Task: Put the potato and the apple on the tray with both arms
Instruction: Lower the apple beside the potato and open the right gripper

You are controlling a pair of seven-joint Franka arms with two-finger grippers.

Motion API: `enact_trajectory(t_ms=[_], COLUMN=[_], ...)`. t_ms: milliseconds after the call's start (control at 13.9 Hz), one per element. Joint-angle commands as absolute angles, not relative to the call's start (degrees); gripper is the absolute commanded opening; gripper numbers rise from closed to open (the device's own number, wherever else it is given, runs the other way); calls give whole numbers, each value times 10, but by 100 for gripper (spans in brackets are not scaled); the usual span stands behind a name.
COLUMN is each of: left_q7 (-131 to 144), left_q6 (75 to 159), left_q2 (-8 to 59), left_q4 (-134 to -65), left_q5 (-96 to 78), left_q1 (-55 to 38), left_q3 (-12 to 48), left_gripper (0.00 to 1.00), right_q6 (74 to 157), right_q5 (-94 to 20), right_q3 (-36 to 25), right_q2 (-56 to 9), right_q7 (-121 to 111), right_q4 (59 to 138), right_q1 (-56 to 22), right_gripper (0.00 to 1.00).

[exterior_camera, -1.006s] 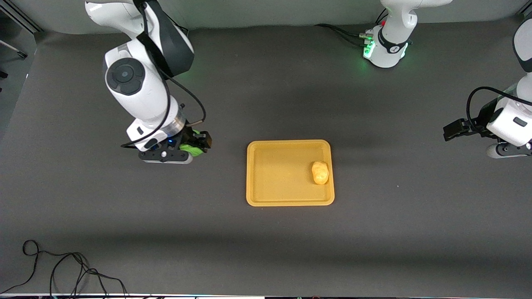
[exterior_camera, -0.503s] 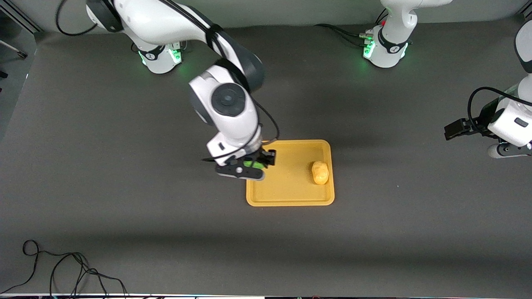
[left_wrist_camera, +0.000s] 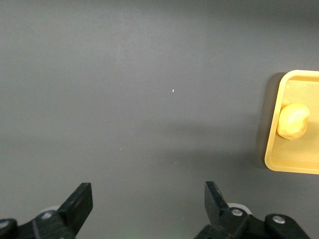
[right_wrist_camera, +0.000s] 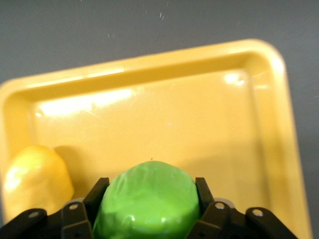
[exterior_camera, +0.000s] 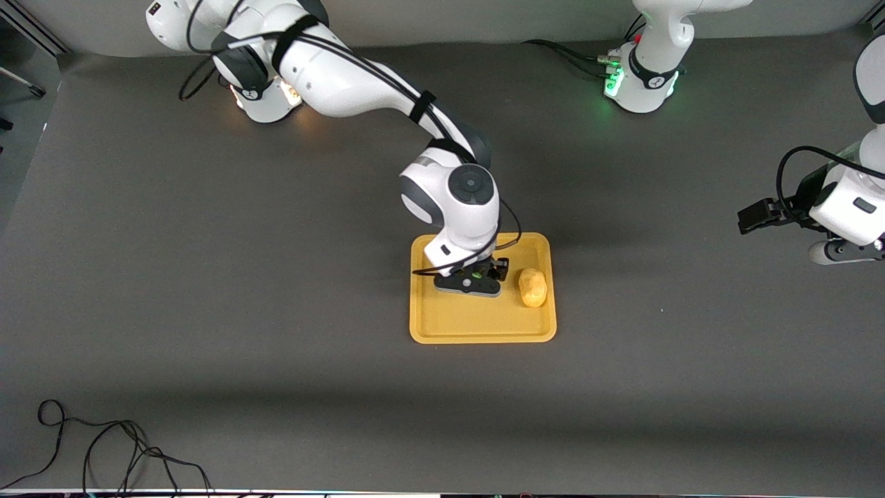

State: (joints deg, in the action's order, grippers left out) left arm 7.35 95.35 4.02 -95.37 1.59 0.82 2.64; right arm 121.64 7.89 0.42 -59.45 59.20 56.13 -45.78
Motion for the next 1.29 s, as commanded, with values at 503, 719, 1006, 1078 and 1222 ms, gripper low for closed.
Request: enact_trajectory(t_ms=[503, 719, 1006, 1078, 1222], left_q7=[75, 78, 76, 76, 77], left_q6=[959, 962, 961, 962, 963], left_q2=[50, 50, 47, 47, 47], left_q4=[-947, -946, -947, -947, -947], left_q5=[25, 24, 17, 16, 14], left_q1=[4, 3, 10, 9, 9], left_q3=[27, 27, 26, 26, 26], left_gripper=[100, 100, 100, 100, 100], right_q6=[1272, 1258, 1110, 1069, 1004], right_q5=[94, 93, 77, 63, 39], right_q3=[1, 1, 5, 5, 5], right_q2=[-653, -646, -568, -543, -486], right_q7=[605, 606, 604, 601, 599], right_q4=[528, 529, 522, 521, 522], right_q1=[-455, -454, -448, -444, -423], right_gripper=[60, 100, 100, 100, 100])
